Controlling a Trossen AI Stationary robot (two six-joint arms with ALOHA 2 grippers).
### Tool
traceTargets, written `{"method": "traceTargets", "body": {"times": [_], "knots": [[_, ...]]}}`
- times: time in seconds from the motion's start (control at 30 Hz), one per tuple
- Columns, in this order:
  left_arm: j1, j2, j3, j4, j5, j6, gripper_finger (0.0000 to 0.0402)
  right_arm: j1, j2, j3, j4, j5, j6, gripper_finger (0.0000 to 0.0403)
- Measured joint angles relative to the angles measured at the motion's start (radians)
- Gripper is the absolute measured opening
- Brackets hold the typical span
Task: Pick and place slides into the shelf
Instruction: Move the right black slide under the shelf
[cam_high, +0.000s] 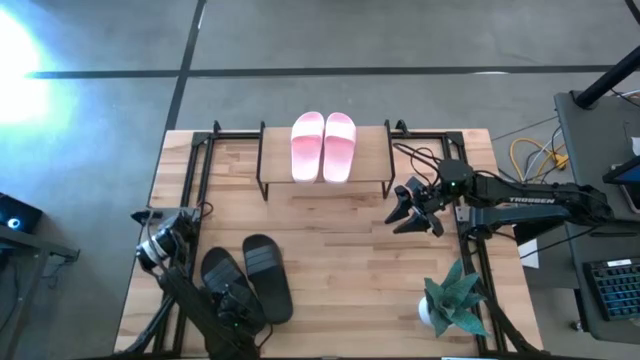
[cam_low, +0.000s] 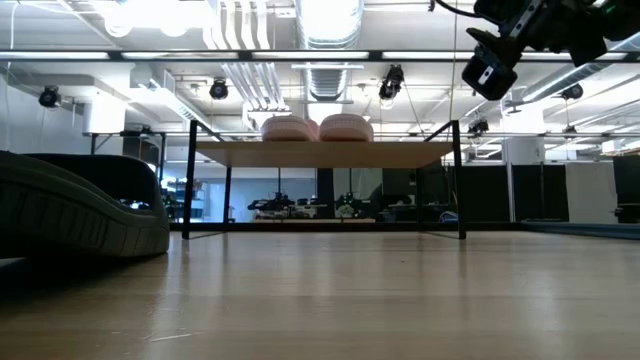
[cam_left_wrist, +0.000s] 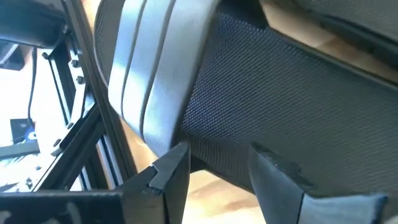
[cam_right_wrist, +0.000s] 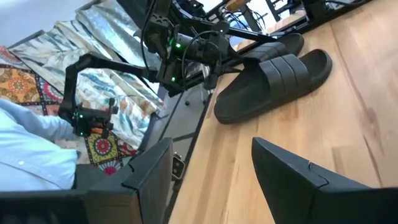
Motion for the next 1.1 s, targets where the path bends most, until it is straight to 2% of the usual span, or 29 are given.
{"method": "traceTargets", "body": {"times": [0.2,0.27,0.37,0.43,0.5,0.6,0.67,0.83,1.1], "knots": [[0.015,-0.083,-0.021,-0.002,-0.017,-0.026,0.0145,0.000,0.003,0.000,0.001,0.005,0.016,0.0210],[0.017,-0.130,-0.025,0.000,-0.108,-0.011,0.0145,-0.002,0.005,0.000,-0.001,0.010,0.022,0.0210],[0.034,-0.204,-0.027,0.001,-0.311,0.061,0.0145,-0.012,0.008,0.001,0.002,0.010,0.027,0.0210],[0.054,-0.248,-0.042,0.010,-0.409,0.181,0.0145,-0.020,0.013,0.001,0.000,0.010,0.031,0.0210],[0.075,-0.273,-0.061,0.031,-0.453,0.344,0.0145,-0.027,0.015,0.001,0.001,0.010,0.031,0.0210],[0.103,-0.280,-0.087,0.034,-0.457,0.527,0.0145,-0.029,0.019,0.001,-0.001,0.010,0.031,0.0210],[0.112,-0.280,-0.106,0.036,-0.456,0.570,0.0145,-0.029,0.018,0.001,0.001,0.010,0.031,0.0210],[0.128,-0.278,-0.136,0.034,-0.465,0.527,0.0145,-0.029,0.018,0.001,0.001,0.010,0.030,0.0210],[0.134,-0.261,-0.175,0.052,-0.500,0.564,0.0145,-0.029,0.018,0.001,0.000,0.010,0.011,0.0210]]}}
